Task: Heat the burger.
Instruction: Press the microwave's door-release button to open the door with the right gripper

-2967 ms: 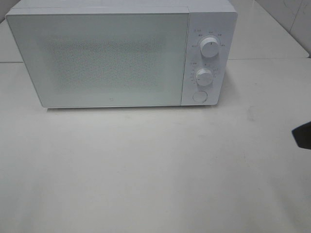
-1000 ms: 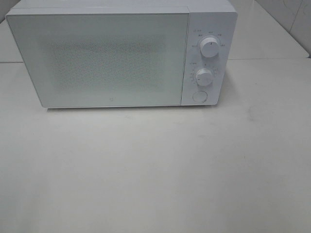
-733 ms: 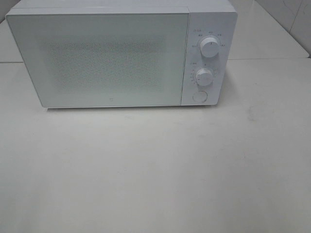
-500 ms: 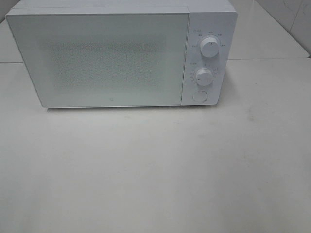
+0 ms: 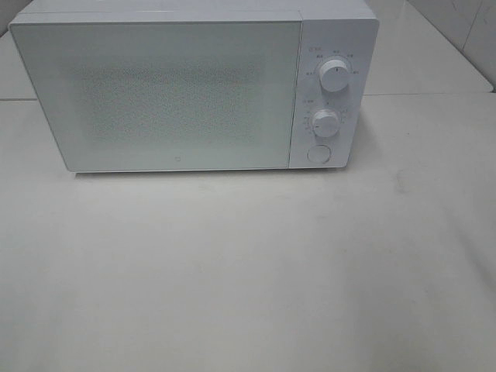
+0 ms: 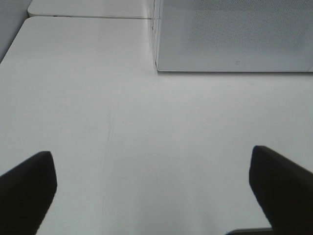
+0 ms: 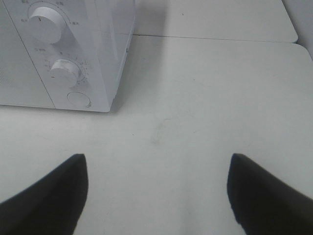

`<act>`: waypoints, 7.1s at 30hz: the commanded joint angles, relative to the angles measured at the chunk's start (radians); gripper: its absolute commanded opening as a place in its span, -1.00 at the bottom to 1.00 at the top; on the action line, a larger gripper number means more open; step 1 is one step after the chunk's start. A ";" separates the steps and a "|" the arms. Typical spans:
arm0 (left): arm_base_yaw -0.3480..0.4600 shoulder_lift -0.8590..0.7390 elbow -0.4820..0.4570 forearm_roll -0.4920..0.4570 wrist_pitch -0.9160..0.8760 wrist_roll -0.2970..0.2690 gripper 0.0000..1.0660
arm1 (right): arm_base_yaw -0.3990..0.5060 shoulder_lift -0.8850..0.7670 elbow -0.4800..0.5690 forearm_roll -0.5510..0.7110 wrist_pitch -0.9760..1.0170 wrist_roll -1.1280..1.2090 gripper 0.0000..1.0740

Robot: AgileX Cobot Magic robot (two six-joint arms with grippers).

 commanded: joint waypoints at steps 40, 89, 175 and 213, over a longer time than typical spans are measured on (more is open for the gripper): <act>0.005 -0.005 0.003 -0.005 -0.006 0.000 0.88 | 0.470 0.844 0.233 0.556 -1.382 -0.196 0.42; 0.005 -0.005 0.003 -0.005 -0.006 0.000 0.88 | 0.779 1.043 0.007 0.806 -1.381 0.777 -0.89; 0.005 -0.005 0.003 -0.005 -0.006 0.000 0.88 | 0.485 1.404 -0.476 0.687 -1.228 1.318 -1.00; 0.005 -0.005 0.003 -0.004 -0.006 0.000 0.88 | 0.476 1.347 -0.482 0.716 -1.249 1.240 -1.00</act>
